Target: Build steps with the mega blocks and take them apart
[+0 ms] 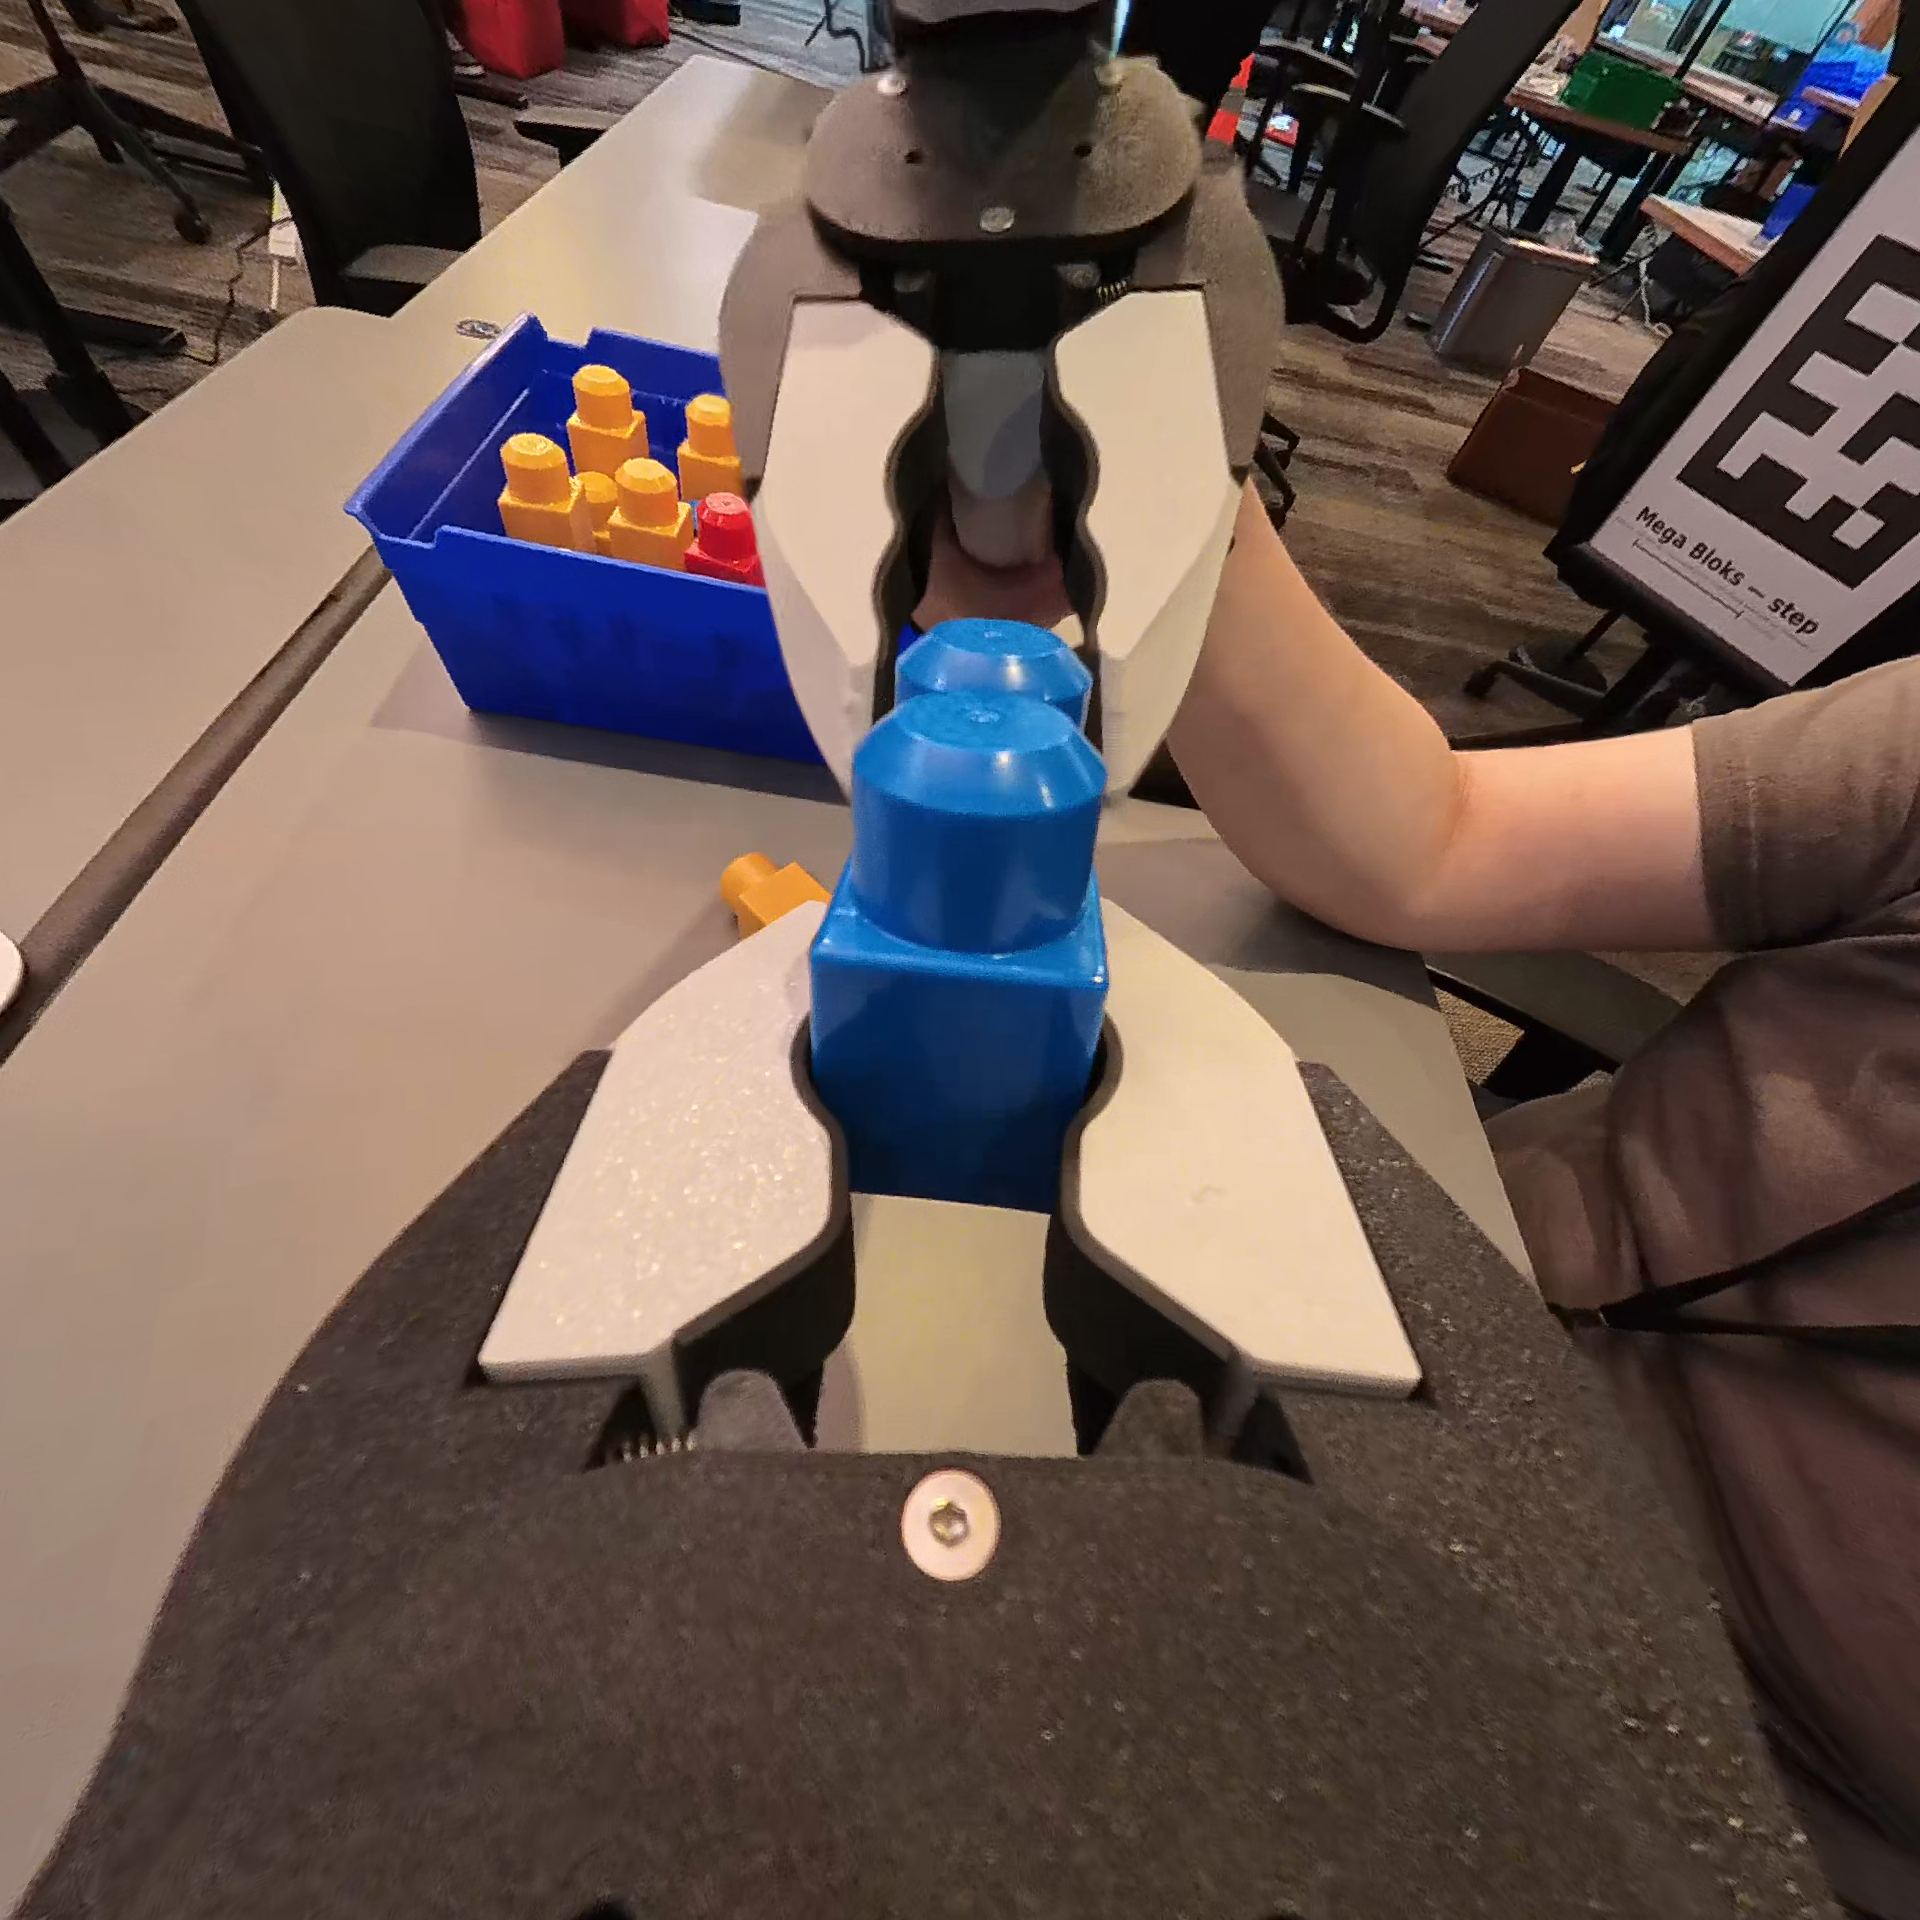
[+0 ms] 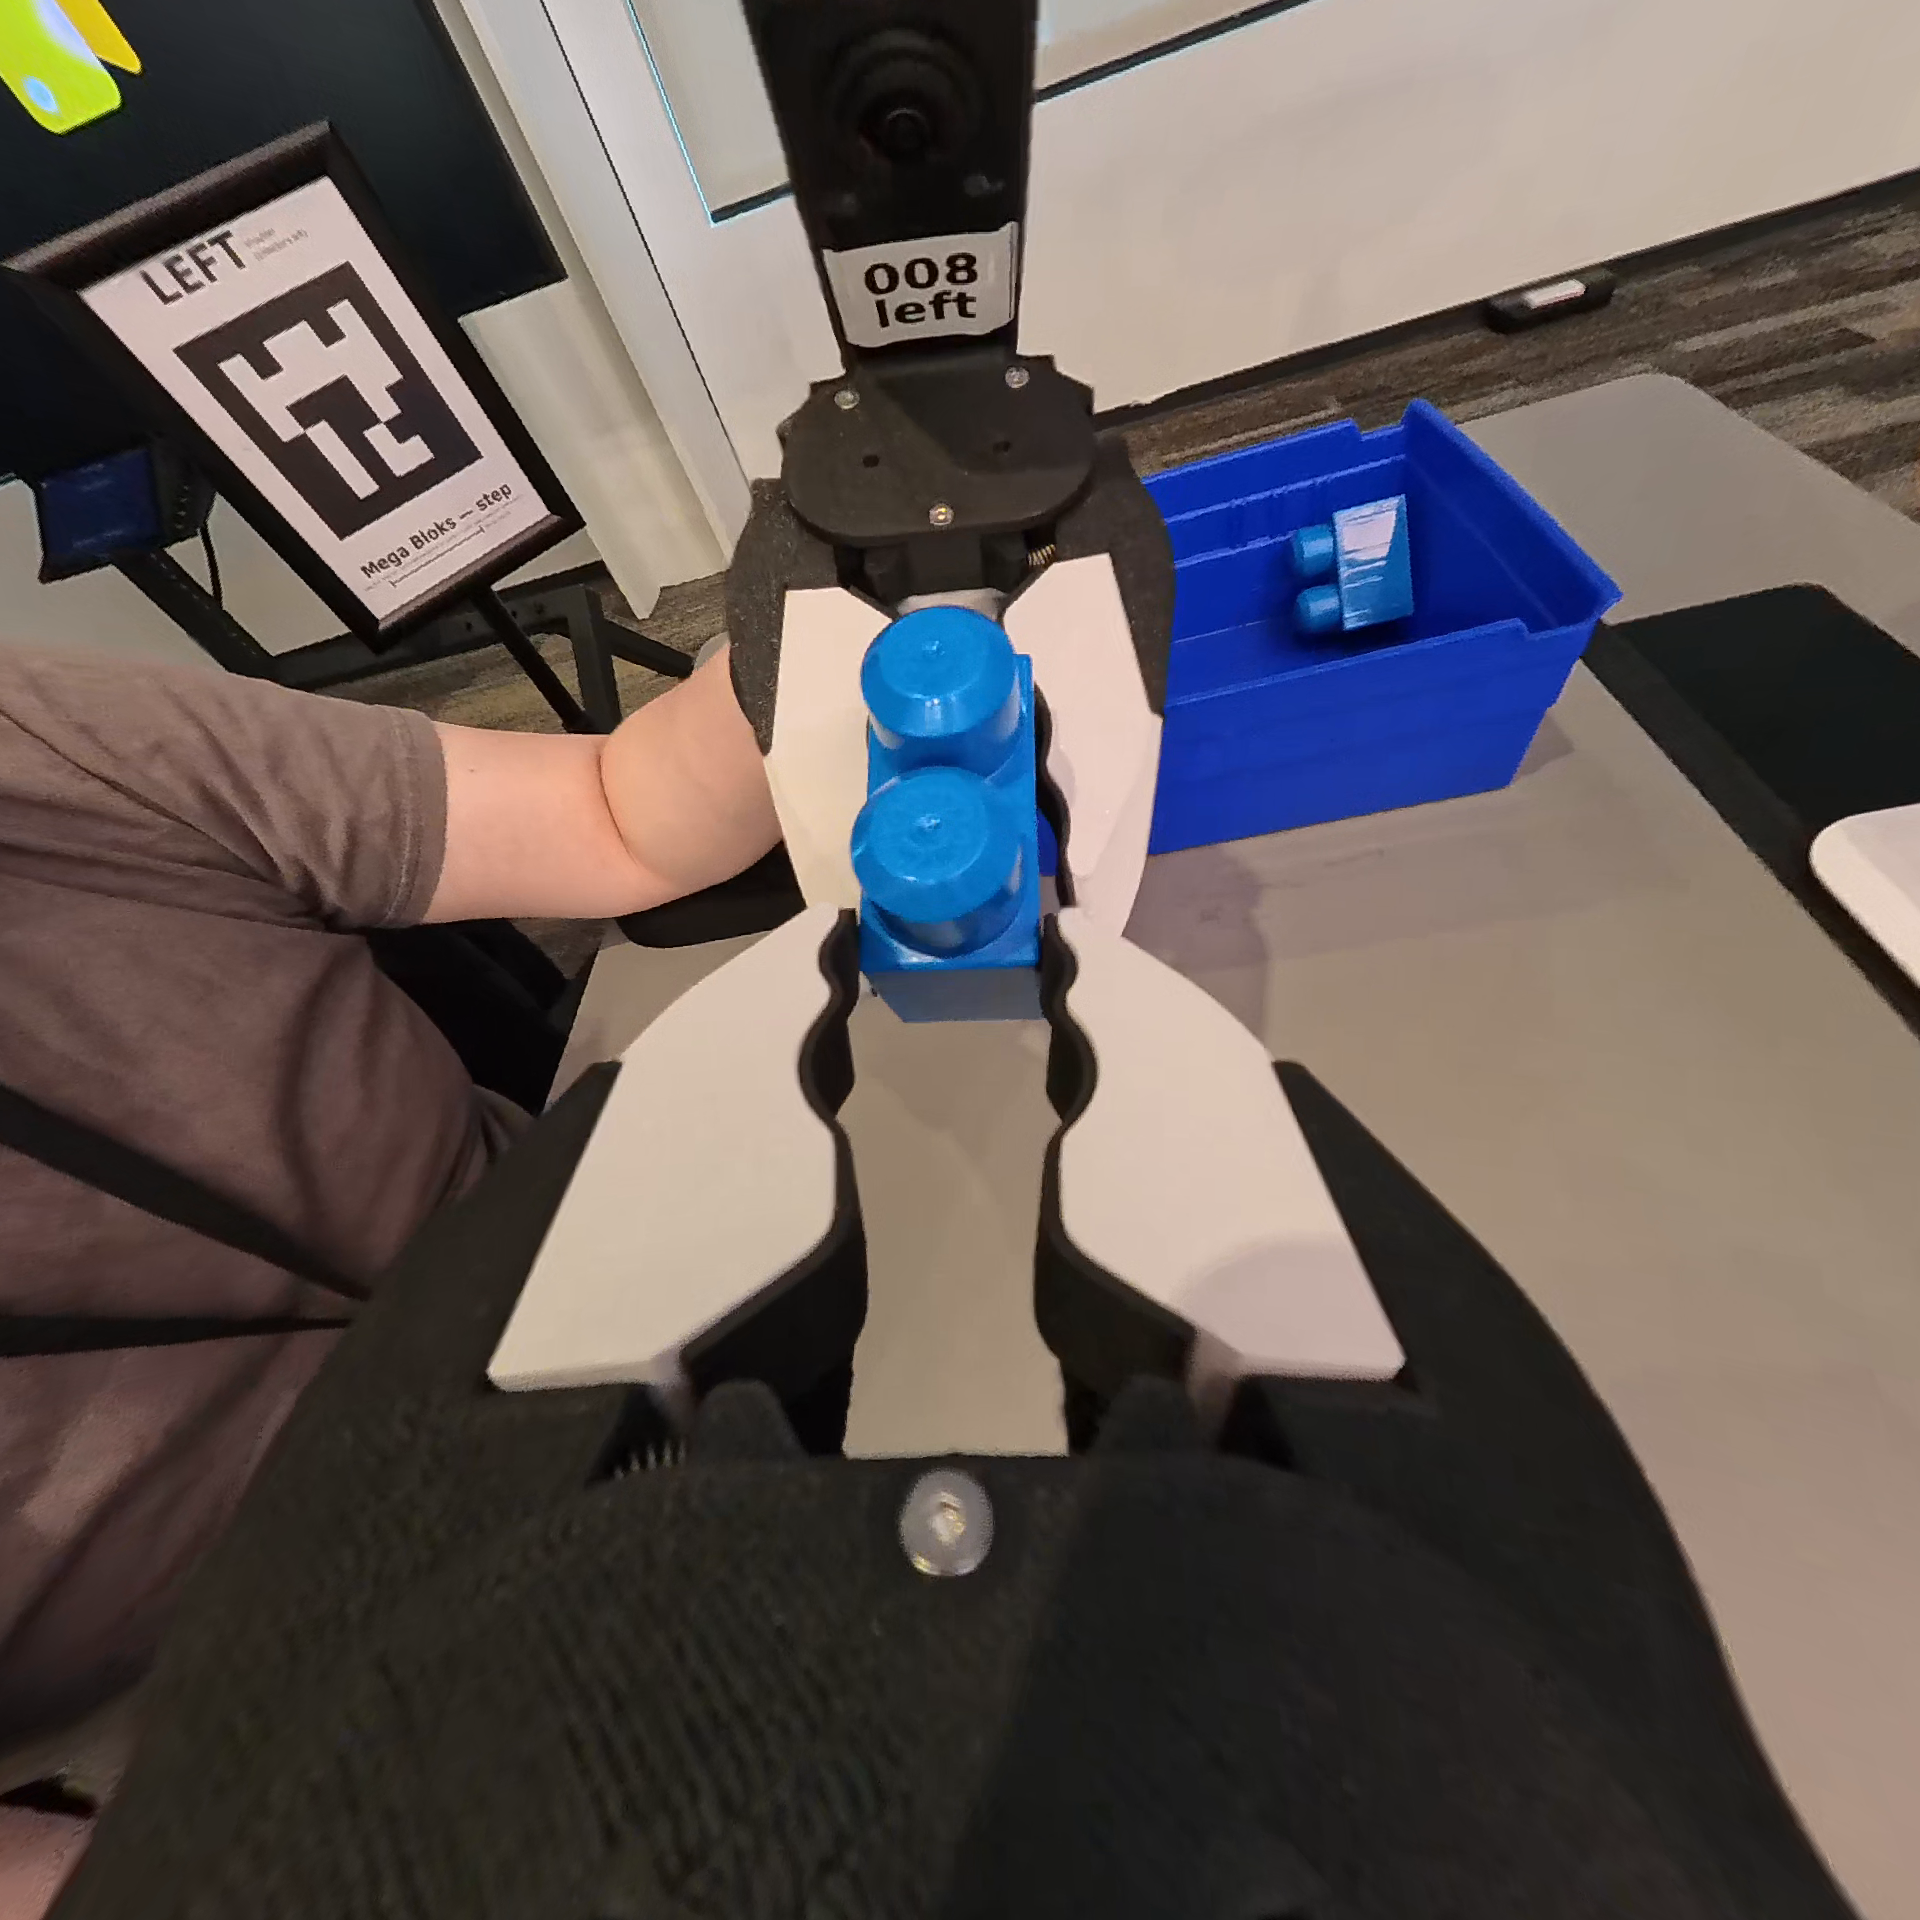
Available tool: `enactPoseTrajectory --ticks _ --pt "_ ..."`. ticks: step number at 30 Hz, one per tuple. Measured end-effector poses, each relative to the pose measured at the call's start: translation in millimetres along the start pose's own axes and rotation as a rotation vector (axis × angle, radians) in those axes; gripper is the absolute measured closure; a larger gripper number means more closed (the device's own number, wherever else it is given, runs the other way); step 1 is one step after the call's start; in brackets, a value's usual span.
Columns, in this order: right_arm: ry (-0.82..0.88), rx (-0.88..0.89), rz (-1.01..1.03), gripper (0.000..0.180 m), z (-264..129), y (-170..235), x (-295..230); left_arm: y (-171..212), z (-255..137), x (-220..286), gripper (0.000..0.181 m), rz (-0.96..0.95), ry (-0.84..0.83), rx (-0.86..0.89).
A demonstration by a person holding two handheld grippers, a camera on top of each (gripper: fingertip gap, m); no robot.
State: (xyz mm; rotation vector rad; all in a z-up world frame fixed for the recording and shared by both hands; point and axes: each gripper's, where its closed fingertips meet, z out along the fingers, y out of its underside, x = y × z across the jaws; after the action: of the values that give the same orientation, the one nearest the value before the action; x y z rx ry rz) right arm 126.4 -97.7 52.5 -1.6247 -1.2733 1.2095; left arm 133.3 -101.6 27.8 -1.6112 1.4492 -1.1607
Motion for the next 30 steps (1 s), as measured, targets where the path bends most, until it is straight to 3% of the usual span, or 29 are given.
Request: enactPoseTrajectory --ticks 3,6,9,12,14,18,21,25,30 --pt "0.118 0.006 -0.059 0.135 -19 -3 6 -2 -7 -5 0.14 0.022 -0.037 0.003" --pt "0.384 -0.207 -0.009 0.132 -54 35 35 -6 -22 -14 0.14 -0.02 -0.049 0.053" --pt "0.566 -0.448 0.296 0.131 -84 98 55 -8 -39 -28 0.14 -0.056 -0.074 0.1" --pt "0.564 -0.439 0.691 0.136 -79 133 53 -10 -51 -39 0.14 -0.078 -0.111 0.125" --pt "0.646 -0.461 0.803 0.143 -81 151 55 -12 -57 -43 0.14 -0.088 -0.121 0.136" --pt "0.748 -0.428 0.877 0.141 -74 157 64 -18 -61 -38 0.14 -0.08 -0.125 0.148" --pt "0.788 -0.487 0.938 0.13 -63 174 63 -21 -62 -31 0.139 -0.062 -0.129 0.138" --pt "0.795 -0.538 1.022 0.113 -46 200 66 -27 -65 -21 0.139 -0.061 -0.107 0.152" --pt "0.772 -0.55 1.049 0.112 -28 210 80 -32 -68 -9 0.139 -0.044 -0.072 0.157"
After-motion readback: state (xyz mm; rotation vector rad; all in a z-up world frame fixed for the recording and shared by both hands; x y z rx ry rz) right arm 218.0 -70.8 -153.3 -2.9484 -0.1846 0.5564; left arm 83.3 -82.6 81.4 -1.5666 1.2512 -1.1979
